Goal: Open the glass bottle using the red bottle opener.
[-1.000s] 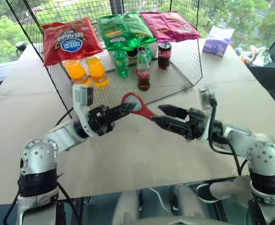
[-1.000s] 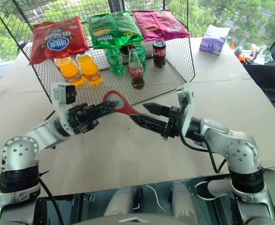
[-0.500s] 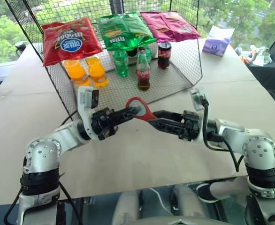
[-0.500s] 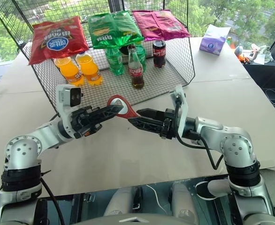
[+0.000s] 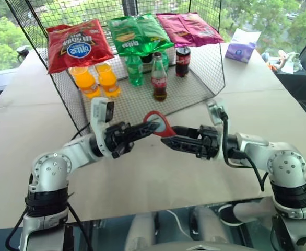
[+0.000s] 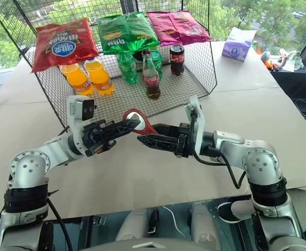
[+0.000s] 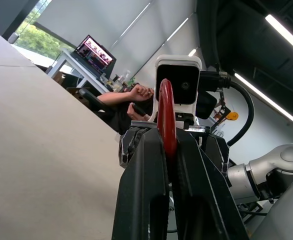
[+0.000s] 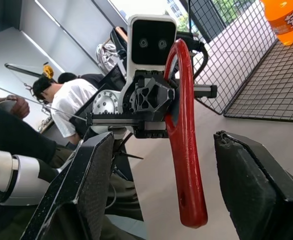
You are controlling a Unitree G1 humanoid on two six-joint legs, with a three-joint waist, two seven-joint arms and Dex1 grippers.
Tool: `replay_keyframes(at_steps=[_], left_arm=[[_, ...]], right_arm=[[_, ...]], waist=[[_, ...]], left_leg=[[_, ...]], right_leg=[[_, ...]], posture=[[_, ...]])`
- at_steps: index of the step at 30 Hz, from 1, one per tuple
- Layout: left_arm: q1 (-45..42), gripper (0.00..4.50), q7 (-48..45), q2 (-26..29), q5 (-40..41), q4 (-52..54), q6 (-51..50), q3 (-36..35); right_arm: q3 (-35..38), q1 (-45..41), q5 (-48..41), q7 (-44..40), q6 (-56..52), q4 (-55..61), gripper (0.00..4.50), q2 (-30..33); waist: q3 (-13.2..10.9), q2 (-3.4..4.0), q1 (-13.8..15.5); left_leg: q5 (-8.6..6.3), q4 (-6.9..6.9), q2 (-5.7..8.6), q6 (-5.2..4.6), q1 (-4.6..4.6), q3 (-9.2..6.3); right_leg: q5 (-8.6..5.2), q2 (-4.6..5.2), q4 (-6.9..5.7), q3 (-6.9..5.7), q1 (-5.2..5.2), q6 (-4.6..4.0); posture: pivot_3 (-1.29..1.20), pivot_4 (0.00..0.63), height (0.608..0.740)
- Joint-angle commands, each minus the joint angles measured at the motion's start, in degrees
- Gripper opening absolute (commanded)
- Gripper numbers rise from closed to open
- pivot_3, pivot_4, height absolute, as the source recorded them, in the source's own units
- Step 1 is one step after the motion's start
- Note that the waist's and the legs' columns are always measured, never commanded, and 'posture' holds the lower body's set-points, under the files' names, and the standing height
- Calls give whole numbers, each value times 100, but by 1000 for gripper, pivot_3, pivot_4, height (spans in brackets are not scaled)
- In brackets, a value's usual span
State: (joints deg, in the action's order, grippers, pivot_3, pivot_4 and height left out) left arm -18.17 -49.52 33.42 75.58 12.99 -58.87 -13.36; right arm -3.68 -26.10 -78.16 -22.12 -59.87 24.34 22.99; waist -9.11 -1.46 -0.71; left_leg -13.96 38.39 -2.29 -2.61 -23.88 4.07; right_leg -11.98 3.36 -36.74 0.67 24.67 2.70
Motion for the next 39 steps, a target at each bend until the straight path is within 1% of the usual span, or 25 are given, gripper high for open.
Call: replay_keyframes(at_steps=[1, 15, 18, 20, 21, 22, 23, 32, 35, 39], left_arm=[[0, 0, -45, -2, 44, 249, 82, -34], [68, 0, -168, 127, 19, 345, 54, 3], [47, 0, -206, 167, 6, 327, 47, 20], [25, 0, -227, 186, -8, 310, 44, 35], [16, 0, -244, 198, -15, 304, 38, 43], [15, 0, -267, 216, -26, 307, 33, 48], [15, 0, -289, 230, -37, 307, 30, 53], [-18, 0, -382, 282, -140, 304, 68, 91], [-47, 0, -366, 274, 33, 256, -62, 44], [7, 0, -546, 332, -42, 306, -13, -5]], right_arm=[[19, -140, -205, -92, -66, 70, 3227, 0], [7, -182, -212, -142, -204, 56, 3227, 4], [7, -182, -214, -150, -233, 53, 2382, -4], [3, -181, -213, -161, -249, 50, 1443, -3], [1, -180, -211, -163, -253, 48, 806, -4], [-2, -179, -210, -158, -254, 52, 500, -9], [-3, -177, -212, -153, -256, 55, 57, -11], [-58, -155, -118, -184, -263, 81, 57, 9], [-68, -160, -41, -211, -243, 83, 57, 15], [-58, -130, 76, -277, -217, 93, 57, 59]], waist=[[0, 0, 0], [-1, 0, 0], [-1, 0, 0], [-1, 0, 0], [-1, 0, 0], [-2, 0, 0], [-2, 0, 0], [-3, 0, -1], [-4, 0, -1], [-4, 0, -1]], left_leg=[[0, 0, 0, 0, -1, 0], [0, -3, -1, 0, -2, 0], [0, -4, -2, 0, -2, 0], [0, -4, -3, 0, -2, 0], [0, -5, -3, 0, -2, 0], [0, -5, -3, 0, -2, 0], [0, -6, -3, 0, -2, 0], [-1, -8, -5, 0, -4, 0], [-1, -9, -6, 0, -5, 0], [-1, -10, -6, 0, -6, 0]], right_leg=[[0, 0, 0, 0, 0, 0], [0, 1, 2, 0, 2, 0], [-1, 1, 3, -1, 2, 0], [0, 2, 5, 0, 2, 0], [-1, 2, 6, -1, 2, 0], [-1, 2, 6, -1, 2, 0], [-1, 2, 7, -1, 2, 0], [-1, 4, 11, -2, 3, 0], [-1, 5, 13, -3, 3, 0], [-1, 6, 14, -3, 4, 0]], posture=[[0, 150, 740], [0, 150, 740], [0, 150, 740], [0, 150, 740], [0, 150, 740], [0, 150, 740], [0, 150, 740], [0, 150, 740], [0, 150, 740], [0, 150, 740]])
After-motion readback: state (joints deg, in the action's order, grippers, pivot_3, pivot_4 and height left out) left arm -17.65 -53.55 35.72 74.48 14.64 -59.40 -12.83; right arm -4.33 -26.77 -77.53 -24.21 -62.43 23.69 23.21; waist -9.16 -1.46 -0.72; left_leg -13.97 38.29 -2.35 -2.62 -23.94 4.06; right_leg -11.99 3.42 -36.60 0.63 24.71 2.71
